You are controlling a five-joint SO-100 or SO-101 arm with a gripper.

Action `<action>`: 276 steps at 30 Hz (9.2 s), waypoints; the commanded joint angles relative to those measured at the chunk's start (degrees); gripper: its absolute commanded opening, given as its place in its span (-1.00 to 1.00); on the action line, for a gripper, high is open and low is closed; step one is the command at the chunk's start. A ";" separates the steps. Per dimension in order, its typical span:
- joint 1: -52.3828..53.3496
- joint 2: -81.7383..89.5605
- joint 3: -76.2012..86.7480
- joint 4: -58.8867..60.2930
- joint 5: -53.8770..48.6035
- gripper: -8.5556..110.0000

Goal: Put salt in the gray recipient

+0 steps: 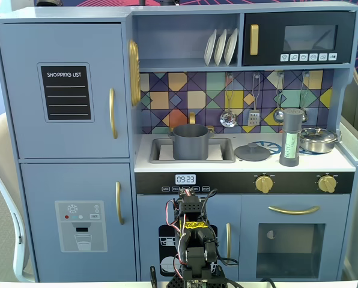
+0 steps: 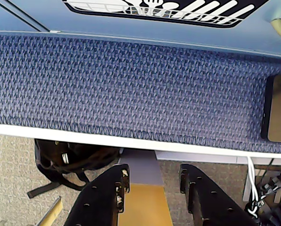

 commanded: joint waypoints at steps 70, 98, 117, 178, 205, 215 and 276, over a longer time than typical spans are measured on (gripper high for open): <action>50.10 -45.88 -56.07 -62.14 0.97 -0.31; 51.24 -72.77 -71.89 -78.84 1.58 0.11; 49.75 -88.59 -86.13 -81.30 1.67 0.05; 24.26 -75.85 -114.43 -42.19 46.05 -0.86; -2.55 -75.50 -114.08 -40.96 112.06 -0.86; -6.50 -77.61 -112.59 -42.19 133.15 -0.86; -0.44 -75.32 -99.23 -46.14 143.88 -0.85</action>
